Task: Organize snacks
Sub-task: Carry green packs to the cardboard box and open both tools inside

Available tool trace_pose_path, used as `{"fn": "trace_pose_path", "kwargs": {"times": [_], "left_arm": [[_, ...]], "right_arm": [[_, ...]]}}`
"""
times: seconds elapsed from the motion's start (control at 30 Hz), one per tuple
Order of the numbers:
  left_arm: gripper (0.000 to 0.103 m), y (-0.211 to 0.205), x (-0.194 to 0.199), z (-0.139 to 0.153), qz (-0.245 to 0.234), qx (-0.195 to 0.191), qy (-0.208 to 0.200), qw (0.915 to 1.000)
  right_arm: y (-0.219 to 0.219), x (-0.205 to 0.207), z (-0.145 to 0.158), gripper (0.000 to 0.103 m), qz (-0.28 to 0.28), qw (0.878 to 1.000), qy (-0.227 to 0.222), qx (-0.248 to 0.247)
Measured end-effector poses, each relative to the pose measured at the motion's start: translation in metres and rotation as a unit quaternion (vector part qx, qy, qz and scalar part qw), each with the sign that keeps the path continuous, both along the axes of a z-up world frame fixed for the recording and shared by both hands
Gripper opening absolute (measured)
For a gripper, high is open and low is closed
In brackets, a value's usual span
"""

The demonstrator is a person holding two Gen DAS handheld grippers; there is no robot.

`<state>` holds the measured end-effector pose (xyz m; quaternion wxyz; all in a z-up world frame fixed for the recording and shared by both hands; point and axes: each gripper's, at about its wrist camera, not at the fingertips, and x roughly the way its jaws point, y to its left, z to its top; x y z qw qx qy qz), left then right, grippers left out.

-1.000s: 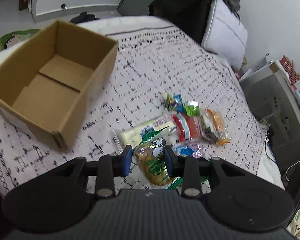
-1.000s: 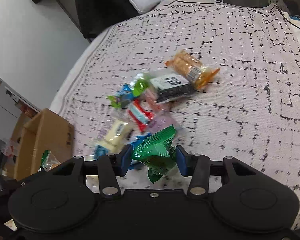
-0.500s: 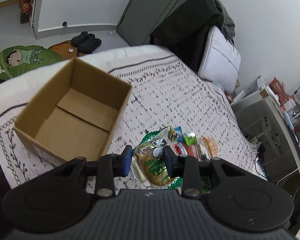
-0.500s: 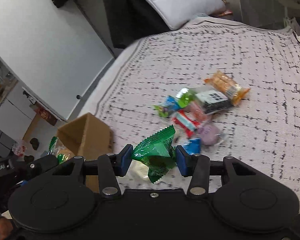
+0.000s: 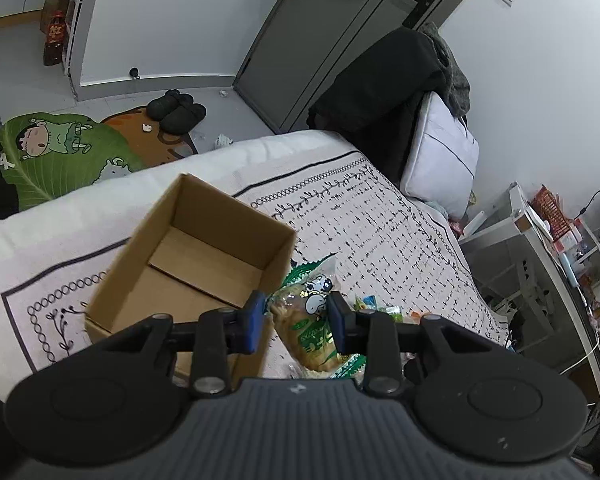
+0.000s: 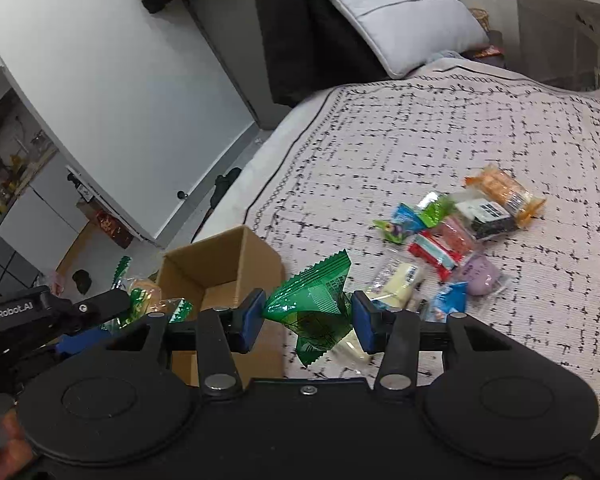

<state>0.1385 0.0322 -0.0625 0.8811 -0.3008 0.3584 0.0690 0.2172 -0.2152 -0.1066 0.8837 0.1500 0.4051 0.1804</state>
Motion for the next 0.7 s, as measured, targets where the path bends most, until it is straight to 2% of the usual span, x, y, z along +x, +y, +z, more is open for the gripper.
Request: {"fn": "trace_pose_path", "kwargs": {"times": [0.33,0.7], "left_arm": [[0.033,0.034,-0.003,0.002,-0.003,-0.007,-0.008,0.9999],[0.033,0.072,-0.002,-0.012,0.004,-0.028,-0.002,0.9996]], "right_arm": [[0.040,-0.004,0.010,0.045,0.019,1.000,-0.024,-0.001],[0.079,-0.005,0.005,0.045,0.041,0.999,-0.015,-0.005]]}}
